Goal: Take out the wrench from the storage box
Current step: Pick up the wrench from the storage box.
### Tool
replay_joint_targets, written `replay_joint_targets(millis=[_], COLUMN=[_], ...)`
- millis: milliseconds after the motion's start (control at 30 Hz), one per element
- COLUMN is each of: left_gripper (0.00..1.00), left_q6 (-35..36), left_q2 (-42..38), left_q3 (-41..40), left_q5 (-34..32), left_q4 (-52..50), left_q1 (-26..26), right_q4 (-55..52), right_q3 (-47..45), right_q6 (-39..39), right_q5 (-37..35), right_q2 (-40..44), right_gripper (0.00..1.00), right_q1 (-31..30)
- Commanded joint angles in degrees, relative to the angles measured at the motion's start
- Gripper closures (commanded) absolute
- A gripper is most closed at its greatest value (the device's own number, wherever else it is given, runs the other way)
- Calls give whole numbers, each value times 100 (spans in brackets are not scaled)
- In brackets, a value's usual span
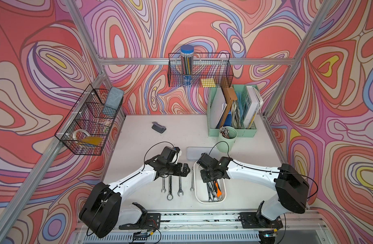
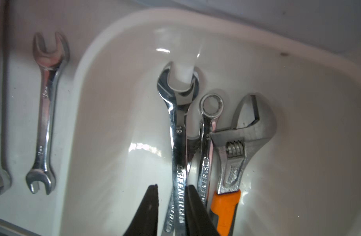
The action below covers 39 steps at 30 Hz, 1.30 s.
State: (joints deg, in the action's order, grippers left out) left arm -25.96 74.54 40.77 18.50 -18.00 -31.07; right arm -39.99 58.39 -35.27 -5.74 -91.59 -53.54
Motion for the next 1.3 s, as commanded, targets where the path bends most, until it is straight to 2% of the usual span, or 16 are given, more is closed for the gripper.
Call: replay_joint_targets(millis=[0, 200, 433, 633, 900, 1267], left_gripper=[1, 1, 1, 1, 1, 1], left_q6=[-44, -50, -71, -79, -66, -70], left_q2=[121, 104, 104, 126, 52, 104], left_q3=[53, -4, -82, -104, -104, -68], left_q5=[73, 56, 61, 52, 13, 40], left_q4=[38, 37, 95, 118, 37, 37], left_q1=[27, 23, 26, 30, 26, 26], right_q4=[76, 147, -86, 3, -138, -217], right_q3=[-60, -66, 76, 31, 182, 225], right_q6=[-15, 102, 117, 134, 102, 22], right_q5=[138, 201, -196, -96, -236, -257], right_q2=[-114, -494, -683, -955, -658, -249], right_gripper=[72, 71, 71, 72, 91, 96], right_q1=[24, 22, 21, 26, 23, 24])
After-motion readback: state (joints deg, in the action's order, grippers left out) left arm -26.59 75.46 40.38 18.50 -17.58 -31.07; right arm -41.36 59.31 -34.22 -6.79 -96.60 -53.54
